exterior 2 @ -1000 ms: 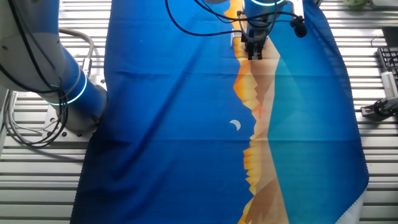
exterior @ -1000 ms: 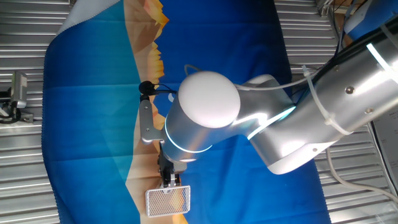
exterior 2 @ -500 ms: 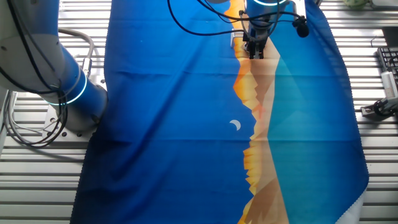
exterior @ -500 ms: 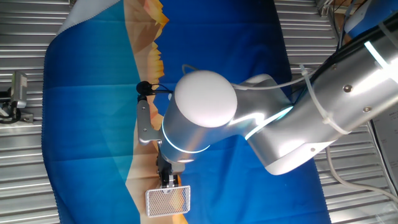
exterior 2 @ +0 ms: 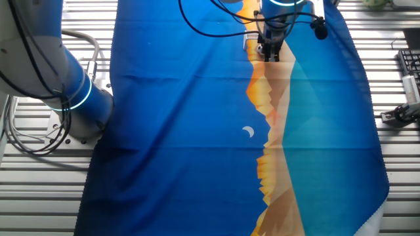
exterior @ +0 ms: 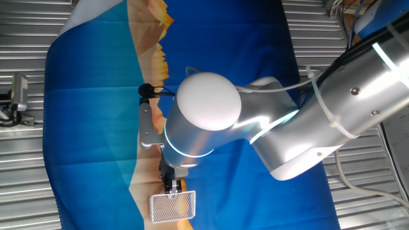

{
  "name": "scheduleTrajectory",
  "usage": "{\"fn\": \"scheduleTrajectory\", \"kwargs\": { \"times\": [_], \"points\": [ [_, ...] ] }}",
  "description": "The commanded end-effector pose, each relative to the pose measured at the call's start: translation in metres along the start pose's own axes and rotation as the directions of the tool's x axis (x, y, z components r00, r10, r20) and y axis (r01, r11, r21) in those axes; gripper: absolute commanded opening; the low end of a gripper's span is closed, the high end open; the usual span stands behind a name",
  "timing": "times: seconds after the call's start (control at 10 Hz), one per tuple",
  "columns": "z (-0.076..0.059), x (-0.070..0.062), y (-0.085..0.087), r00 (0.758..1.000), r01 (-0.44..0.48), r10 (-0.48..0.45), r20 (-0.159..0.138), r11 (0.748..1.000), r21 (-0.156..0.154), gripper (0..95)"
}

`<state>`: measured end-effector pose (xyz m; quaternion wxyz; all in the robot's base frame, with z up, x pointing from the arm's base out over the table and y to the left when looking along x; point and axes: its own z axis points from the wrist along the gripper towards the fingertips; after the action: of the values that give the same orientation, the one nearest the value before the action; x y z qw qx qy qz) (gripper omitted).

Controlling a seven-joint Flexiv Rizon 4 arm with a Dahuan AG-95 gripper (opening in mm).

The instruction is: Push the soccer ball into the goal

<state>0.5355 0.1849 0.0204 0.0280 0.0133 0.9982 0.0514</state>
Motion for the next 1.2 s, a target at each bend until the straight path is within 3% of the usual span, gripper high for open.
{"fn": "scheduleTrajectory", "kwargs": {
  "times": [0.1,1.2],
  "points": [
    [0.0002,0.0000,0.0010,1.000,0.001,-0.001,0.000,1.000,-0.017,0.0],
    [0.0010,0.0001,0.0013,1.000,0.021,-0.021,0.008,0.996,-0.087,0.0]
  ]
}}
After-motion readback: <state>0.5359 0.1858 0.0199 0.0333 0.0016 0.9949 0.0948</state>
